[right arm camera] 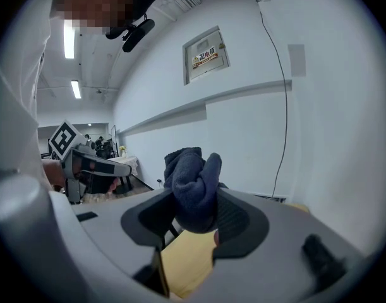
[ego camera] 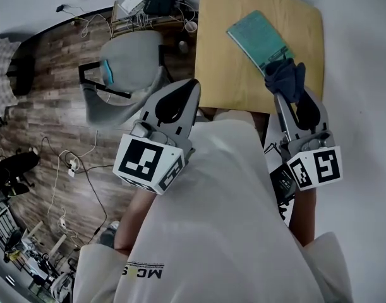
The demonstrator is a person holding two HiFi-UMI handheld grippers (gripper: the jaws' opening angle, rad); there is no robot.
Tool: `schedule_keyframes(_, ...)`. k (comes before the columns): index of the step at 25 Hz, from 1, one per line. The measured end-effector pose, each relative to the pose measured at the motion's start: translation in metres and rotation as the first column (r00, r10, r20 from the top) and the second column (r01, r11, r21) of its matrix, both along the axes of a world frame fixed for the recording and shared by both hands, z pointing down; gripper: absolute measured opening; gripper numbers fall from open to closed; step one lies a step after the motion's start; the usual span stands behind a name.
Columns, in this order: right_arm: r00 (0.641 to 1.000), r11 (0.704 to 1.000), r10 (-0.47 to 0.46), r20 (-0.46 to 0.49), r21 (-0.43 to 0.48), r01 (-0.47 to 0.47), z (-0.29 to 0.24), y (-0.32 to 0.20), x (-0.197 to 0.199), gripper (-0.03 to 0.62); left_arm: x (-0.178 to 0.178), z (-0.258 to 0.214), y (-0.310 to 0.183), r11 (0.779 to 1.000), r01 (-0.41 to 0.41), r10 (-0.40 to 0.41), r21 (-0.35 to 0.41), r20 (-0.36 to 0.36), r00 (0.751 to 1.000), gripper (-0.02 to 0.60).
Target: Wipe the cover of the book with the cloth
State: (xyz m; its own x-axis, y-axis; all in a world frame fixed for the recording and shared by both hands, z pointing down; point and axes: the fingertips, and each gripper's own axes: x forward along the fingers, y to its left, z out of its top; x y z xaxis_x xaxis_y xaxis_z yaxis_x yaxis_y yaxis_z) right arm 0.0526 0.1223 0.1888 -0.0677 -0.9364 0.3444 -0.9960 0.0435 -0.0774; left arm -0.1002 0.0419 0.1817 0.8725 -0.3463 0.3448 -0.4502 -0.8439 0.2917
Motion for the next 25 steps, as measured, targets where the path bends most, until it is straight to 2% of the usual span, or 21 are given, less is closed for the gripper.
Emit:
schedule_keyframes(9,1.0,1.0,-0.011,-0.021,-0.005,0.011,-0.003,0.009,0.0,0.186,0.002,0.003,0.013,1.0,-0.009,0.009,-0.001,0.0,1.0,0.011)
schedule_keyframes(25,0.998,0.997,-0.049,-0.041,-0.068,0.046,0.014,0.014,-0.017,0.186,-0.001,0.013,0.022,1.0,-0.018,0.019,-0.01,0.039,0.999,0.011)
